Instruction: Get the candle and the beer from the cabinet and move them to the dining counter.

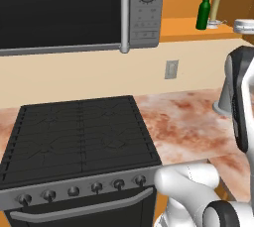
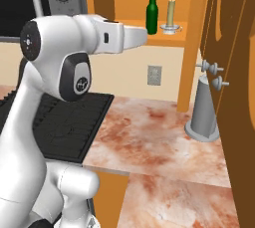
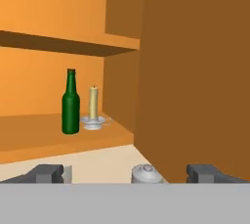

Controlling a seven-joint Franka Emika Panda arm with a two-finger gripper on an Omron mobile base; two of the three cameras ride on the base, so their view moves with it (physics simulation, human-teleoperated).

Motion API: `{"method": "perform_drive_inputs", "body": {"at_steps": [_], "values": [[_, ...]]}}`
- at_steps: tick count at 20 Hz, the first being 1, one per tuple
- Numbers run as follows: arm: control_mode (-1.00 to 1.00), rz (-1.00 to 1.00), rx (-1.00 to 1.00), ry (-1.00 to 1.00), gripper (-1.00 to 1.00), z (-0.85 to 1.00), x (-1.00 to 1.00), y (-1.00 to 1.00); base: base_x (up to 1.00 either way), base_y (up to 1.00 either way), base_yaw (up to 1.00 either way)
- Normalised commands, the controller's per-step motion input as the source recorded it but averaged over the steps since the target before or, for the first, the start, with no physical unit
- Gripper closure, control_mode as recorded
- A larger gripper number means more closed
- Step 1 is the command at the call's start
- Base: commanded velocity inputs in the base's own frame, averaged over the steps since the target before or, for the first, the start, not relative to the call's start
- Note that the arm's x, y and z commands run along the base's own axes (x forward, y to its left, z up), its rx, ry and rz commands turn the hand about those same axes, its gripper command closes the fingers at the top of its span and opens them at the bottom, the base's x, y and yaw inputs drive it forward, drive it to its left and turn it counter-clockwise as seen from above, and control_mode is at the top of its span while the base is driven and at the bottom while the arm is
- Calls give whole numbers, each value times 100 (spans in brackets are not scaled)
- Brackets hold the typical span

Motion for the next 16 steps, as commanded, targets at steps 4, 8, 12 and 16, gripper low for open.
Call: {"method": "perform_drive_inputs", "body": {"at_steps": [4, 8, 12, 16], "values": [[-100, 11, 1, 0, -100, 8, -4, 24, 0, 0, 0], [-100, 10, 1, 0, -100, 1, -1, 24, 0, 0, 0], [-100, 11, 0, 0, -100, 0, 0, 29, 0, 0, 0], [-100, 12, 0, -2, -100, 0, 0, 30, 0, 0, 0]]}}
